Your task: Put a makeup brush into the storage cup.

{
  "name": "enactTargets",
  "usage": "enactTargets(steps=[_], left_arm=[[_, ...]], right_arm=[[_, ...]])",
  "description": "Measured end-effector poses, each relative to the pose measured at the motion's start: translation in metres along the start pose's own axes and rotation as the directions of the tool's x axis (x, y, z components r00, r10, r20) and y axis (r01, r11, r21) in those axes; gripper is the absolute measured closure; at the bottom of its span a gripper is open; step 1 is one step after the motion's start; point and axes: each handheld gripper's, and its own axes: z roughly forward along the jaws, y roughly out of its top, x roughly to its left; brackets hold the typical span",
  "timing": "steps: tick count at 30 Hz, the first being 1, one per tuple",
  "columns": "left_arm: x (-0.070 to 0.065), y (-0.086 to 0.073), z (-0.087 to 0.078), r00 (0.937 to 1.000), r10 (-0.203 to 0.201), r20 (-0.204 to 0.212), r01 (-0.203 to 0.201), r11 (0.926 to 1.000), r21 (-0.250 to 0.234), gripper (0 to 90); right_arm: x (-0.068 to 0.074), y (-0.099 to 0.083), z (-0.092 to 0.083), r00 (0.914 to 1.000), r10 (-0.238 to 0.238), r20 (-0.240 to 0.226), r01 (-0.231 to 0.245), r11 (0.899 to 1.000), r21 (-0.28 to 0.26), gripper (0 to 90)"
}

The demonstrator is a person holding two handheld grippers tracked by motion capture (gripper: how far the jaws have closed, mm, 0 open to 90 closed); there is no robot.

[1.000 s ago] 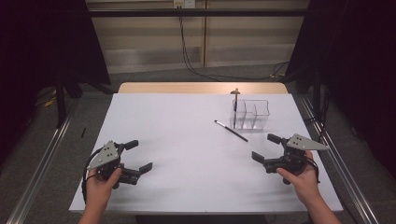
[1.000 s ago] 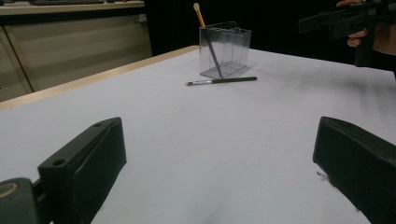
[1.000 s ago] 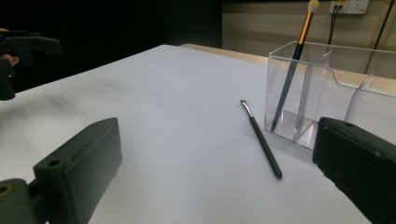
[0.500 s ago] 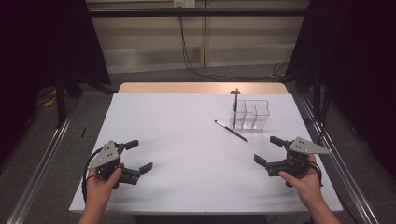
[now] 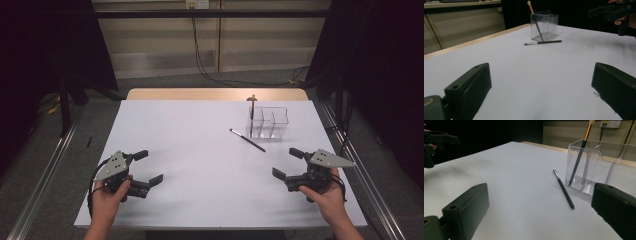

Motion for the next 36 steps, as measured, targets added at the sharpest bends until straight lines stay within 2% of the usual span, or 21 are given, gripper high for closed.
enactTargets(steps=[18,25,29,36], left_arm=[[-0.001,0.0,0.001,1.0,-0.007,0.003,0.007,1.0,-0.002,2.6],[-0.002,0.0,0.001,1.0,-0.01,0.003,0.01,1.0,-0.002,2.6],[-0.001,0.001,0.0,1.0,0.006,-0.001,-0.006,1.0,0.002,2.6],[-0.001,0.0,-0.002,1.0,-0.003,-0.005,0.003,1.0,-0.002,2.6]], right_arm=[[0.0,0.004,0.002,0.9999,-0.01,0.003,0.01,1.0,-0.004,1.1],[0.0,0.008,0.009,0.9996,-0.029,-0.001,0.029,1.0,0.003,1.1],[-0.001,0.011,0.015,0.9996,-0.028,0.001,0.028,1.0,0.001,1.1],[-0.004,0.016,0.023,0.9995,-0.031,0.002,0.031,1.0,0.005,1.2]])
